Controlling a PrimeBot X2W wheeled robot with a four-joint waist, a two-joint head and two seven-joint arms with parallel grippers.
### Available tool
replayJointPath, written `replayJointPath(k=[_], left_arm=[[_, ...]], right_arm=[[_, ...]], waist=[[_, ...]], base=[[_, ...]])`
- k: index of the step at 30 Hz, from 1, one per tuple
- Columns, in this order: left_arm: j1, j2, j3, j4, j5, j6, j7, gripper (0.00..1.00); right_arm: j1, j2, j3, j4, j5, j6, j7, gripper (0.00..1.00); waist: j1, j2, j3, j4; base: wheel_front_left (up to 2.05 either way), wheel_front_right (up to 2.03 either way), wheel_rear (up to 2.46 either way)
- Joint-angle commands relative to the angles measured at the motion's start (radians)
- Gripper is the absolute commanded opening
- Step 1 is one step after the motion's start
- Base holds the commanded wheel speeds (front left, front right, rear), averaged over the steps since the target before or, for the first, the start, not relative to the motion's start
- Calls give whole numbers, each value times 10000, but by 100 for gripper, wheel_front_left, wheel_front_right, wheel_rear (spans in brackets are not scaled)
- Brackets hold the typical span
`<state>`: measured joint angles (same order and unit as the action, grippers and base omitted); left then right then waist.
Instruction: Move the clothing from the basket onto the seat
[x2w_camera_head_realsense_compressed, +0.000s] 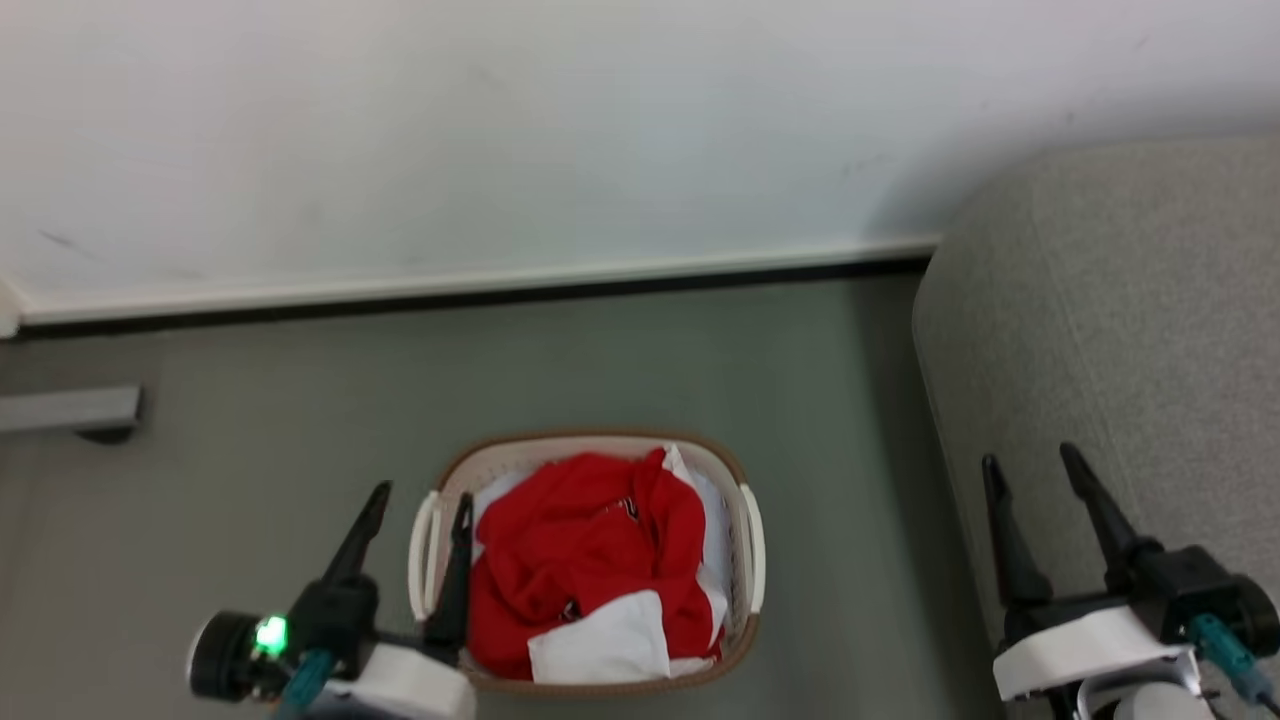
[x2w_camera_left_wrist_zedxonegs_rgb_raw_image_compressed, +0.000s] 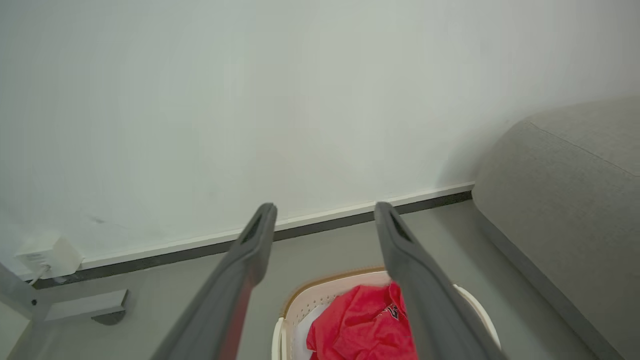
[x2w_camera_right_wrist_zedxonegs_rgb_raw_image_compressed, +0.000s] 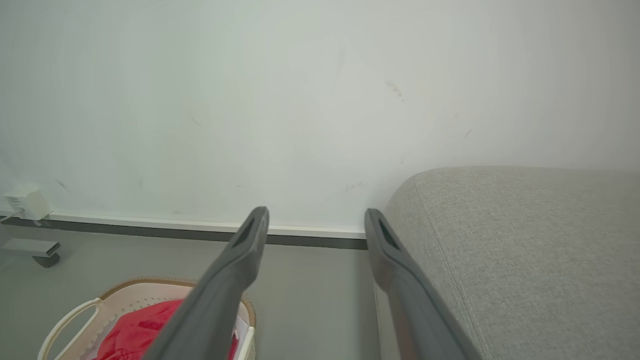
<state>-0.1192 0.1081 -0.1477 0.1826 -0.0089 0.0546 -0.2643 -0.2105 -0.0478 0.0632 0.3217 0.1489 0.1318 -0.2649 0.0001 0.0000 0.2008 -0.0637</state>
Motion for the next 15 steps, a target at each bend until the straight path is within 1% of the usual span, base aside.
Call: replayJointPath(k=[1, 5, 6, 9, 15], left_arm=[[-539, 128, -170, 403, 138, -236, -4, 100], [-1863, 269, -729, 1706, 417, -808, -4, 100], [-1863, 269, -729, 1706, 417, -808, -4, 100], [-2912, 265, -1159, 2793, 582, -1128, -4, 100], [-4710, 158, -1817, 5131, 799, -1474, -5, 100]], right_arm=[[-336, -45, -47, -189, -125, -21, 5, 100], [-887, -42, -108, -562, -208, -21, 5, 100], [-887, -42, -108, -562, -208, -21, 5, 100], [-1264, -44, -76, -870, -216, -21, 7, 100], [-1789, -42, -24, -1452, -302, -21, 7, 100]], waist=[[-1, 0, 1158, -270], [-1, 0, 2309, -324], [-1, 0, 2309, -324], [-1, 0, 3105, -321], [-1, 0, 4375, -292]], base=[[0, 0, 0], [0, 0, 0], [0, 0, 0], [0, 0, 0], [0, 0, 0]])
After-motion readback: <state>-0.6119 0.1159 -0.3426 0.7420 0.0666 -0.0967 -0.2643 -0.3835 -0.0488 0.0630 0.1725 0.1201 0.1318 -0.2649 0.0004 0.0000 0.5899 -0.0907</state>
